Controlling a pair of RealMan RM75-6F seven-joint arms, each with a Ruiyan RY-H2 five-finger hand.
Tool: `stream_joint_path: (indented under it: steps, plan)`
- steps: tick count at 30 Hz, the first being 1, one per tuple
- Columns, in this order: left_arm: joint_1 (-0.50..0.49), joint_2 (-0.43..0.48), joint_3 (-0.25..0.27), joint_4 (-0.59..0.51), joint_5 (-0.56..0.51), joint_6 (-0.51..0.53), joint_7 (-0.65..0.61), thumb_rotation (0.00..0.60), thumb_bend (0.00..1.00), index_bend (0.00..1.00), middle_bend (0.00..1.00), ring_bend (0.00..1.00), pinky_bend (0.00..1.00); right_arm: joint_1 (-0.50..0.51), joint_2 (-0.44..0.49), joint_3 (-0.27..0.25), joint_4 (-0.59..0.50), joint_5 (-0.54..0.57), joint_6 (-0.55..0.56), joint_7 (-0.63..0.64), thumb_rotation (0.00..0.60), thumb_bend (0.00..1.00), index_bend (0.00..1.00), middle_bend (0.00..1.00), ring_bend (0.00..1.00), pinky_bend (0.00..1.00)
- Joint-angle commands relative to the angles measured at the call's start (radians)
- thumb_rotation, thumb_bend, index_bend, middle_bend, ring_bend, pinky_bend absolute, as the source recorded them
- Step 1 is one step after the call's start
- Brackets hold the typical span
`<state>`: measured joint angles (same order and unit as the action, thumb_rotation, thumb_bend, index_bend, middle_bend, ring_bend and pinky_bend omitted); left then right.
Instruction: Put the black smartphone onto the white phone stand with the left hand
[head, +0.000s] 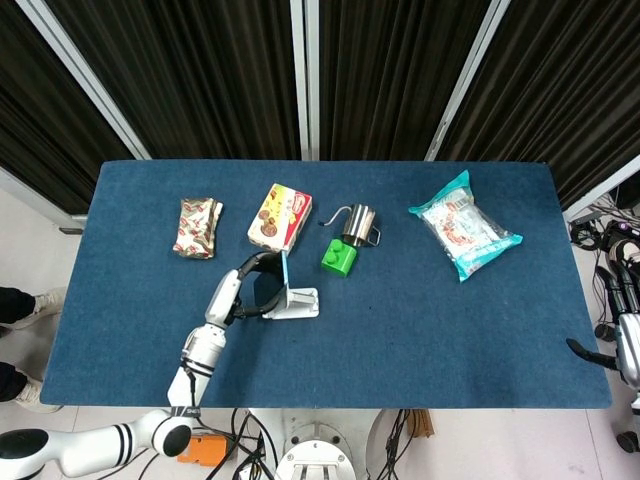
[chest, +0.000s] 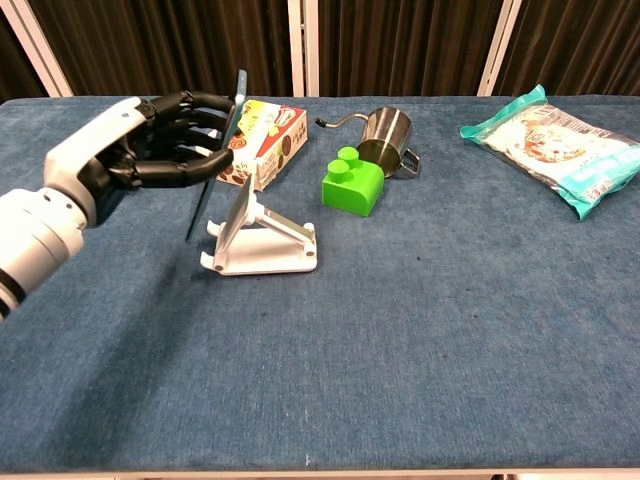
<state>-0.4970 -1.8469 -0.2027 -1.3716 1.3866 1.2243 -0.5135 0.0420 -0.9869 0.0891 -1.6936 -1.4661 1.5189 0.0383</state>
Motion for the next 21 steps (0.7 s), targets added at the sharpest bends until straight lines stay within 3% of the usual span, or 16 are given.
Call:
stream_joint_path:
  steps: [1,21]
  plan:
    - [0.000,-0.029,0.005,0.035,0.025,0.026,-0.026,0.600,0.23,0.39,0.47,0.30,0.27,-0.002,0.000,-0.001,0.000,0.000,0.001,0.000,0.600,0.15,0.00,0.03,0.00,0.07]
    - [-0.016,-0.140,0.028,0.207,0.087,0.073,-0.102,0.600,0.22,0.39,0.47,0.29,0.25,-0.013,0.002,-0.002,-0.009,0.008,0.004,-0.010,0.600,0.15,0.00,0.03,0.00,0.07]
